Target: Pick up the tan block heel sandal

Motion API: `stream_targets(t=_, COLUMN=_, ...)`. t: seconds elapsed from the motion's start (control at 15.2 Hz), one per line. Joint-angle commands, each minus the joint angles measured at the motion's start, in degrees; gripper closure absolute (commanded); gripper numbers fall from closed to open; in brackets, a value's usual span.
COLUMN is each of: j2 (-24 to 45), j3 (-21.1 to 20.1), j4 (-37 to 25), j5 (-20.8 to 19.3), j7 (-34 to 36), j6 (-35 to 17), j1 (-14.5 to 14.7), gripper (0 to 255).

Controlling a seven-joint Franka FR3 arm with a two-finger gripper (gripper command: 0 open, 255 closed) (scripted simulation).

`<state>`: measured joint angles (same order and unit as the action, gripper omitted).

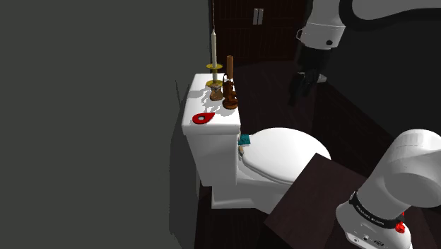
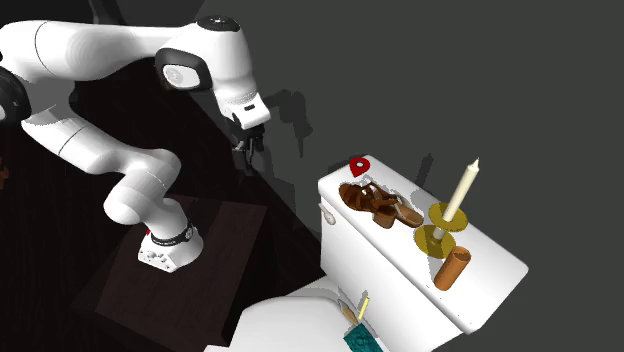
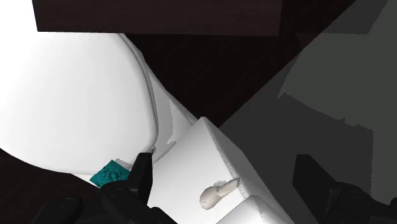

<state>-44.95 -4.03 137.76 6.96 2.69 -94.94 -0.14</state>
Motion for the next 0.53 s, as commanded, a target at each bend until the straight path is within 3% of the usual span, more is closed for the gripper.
stream_targets(t=0.0, j2=0.0, j3=0.0, j4=0.0, j5=0.0, j7=0.0, j6=0.0, j1=0.0, gripper=0)
stream_targets(t=0.46, j2=20.7, j3=0.9, j4=-16.4, j5=2.1, j7=2.3, j6=0.7, j1=-1.2, gripper=0)
